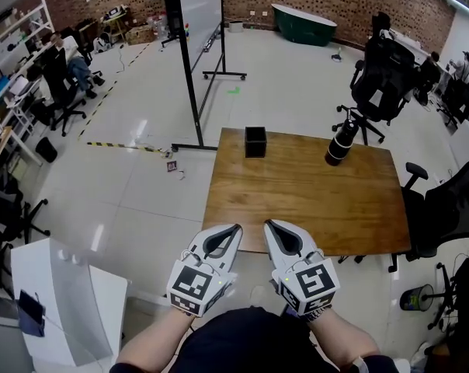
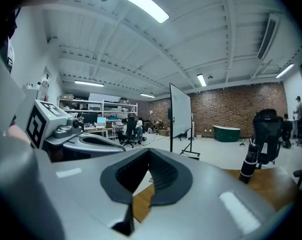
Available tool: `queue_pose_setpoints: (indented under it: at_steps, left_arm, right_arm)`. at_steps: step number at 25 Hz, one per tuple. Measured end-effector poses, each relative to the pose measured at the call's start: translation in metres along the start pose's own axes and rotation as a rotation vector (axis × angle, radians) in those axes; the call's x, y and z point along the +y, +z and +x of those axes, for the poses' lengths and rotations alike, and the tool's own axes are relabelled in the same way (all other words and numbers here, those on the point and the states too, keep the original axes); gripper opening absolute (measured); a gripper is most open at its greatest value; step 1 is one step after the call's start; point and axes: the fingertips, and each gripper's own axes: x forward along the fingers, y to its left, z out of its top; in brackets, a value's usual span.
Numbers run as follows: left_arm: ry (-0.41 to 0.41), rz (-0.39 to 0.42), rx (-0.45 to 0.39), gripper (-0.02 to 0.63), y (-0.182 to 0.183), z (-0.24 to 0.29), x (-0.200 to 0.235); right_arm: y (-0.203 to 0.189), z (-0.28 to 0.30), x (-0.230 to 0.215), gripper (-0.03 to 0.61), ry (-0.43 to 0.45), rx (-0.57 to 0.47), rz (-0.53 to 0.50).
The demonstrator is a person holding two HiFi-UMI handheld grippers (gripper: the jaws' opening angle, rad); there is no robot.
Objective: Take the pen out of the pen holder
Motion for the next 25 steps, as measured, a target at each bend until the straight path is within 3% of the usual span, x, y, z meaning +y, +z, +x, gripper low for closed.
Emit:
queue_pose_setpoints:
  at_steps: [15, 25]
  left_arm:
    - [0.098, -0.002, 0.041, 0.005, 0.007, 0.084, 0.011]
    - [0.118, -0.018, 0.044, 0.005, 0.005, 0.107, 0.023]
  right_arm:
    - [-0.003, 0.025, -0.085, 0.002, 0.088, 0.015, 0.01]
    - [-0.007, 0.045, -0.108, 0.003, 0.103, 0.039, -0.008]
